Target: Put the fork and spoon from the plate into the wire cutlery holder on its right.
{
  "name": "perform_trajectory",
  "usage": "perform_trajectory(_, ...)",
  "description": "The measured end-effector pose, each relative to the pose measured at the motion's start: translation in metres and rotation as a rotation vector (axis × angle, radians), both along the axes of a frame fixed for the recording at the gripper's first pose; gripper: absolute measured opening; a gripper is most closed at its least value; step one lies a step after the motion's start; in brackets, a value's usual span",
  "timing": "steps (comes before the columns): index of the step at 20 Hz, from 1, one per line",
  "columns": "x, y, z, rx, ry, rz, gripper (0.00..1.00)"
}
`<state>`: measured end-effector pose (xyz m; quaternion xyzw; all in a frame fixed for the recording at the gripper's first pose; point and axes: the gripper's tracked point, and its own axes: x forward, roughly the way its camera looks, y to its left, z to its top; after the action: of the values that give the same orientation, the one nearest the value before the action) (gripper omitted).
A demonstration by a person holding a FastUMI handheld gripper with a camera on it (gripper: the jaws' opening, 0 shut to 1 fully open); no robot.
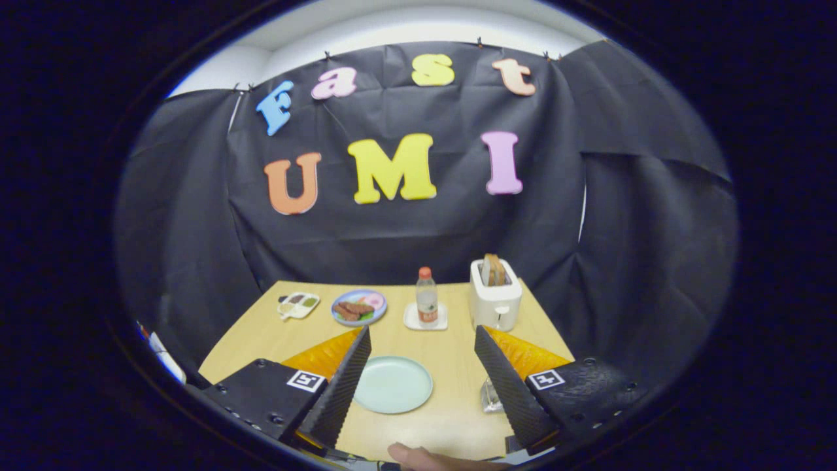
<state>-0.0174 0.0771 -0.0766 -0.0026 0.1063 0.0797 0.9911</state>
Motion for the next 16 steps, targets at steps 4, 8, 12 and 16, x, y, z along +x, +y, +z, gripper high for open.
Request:
perform_trajectory(4, -0.015, 0.005, 0.051, -0.013, -0.201, -0.014, 0.96)
perform_trajectory(8, -0.037, 0.024, 0.069, -0.094, -0.298, 0.017, 0.96)
perform_trajectory(12, -0.043, 0.035, 0.064, -0.089, -0.306, 0.033, 0.96)
perform_trajectory(16, -0.041, 0.035, 0.058, -0.106, -0.29, 0.043, 0.96)
